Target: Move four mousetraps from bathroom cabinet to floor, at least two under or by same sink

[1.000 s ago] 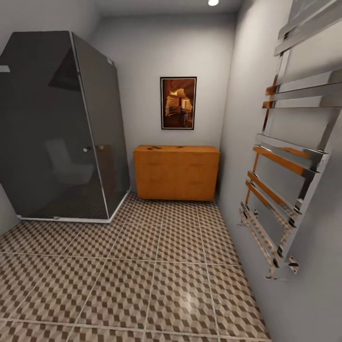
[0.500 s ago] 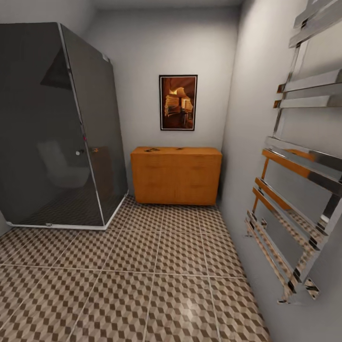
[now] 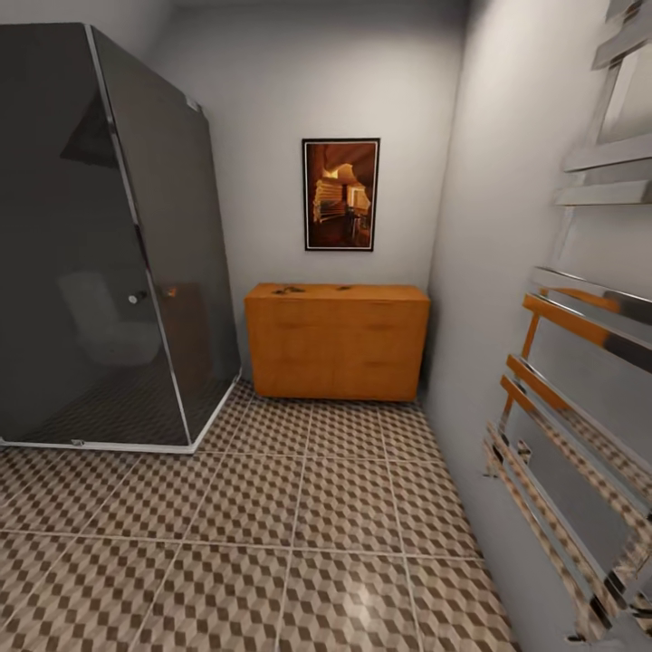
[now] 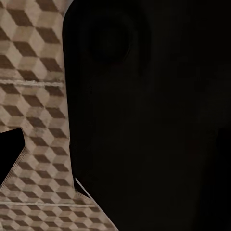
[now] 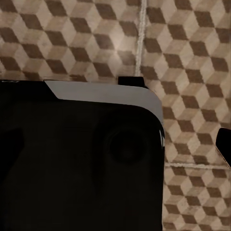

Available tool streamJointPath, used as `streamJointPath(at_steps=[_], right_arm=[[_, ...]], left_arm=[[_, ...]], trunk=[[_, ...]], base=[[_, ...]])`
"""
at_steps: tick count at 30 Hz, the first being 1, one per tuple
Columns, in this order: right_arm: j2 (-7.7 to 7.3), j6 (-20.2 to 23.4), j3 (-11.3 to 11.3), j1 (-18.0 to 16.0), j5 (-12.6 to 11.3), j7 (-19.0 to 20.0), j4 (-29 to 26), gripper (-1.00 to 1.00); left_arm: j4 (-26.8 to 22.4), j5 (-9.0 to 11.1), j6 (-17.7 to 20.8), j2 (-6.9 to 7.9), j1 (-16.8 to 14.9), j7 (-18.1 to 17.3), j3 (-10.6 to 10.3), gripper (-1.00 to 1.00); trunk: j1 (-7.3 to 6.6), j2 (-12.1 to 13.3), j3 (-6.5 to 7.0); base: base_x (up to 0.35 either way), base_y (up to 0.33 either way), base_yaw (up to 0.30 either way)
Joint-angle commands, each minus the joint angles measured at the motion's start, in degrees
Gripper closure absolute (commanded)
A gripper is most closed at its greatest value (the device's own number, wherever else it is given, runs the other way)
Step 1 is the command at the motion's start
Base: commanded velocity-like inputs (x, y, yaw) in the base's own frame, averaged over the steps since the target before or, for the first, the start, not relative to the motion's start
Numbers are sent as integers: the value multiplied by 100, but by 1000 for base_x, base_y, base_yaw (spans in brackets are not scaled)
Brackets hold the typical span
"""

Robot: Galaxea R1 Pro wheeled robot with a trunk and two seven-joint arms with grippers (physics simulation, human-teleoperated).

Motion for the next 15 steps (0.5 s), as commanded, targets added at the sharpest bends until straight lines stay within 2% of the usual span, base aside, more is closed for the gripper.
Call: streamJointPath(at_steps=[1,15], right_arm=[[1,-19,2,-3,5,0,5,-100],[2,-17,2,-3,5,0,6,-100]], left_arm=[[-8,2,-3,0,2,-2,1,-100],[-8,2,-3,0,2,-2,1,-100]], trunk=[[3,-2,-5],[3,-2,-5]], base=[[326,0,0],[327,0,0]])
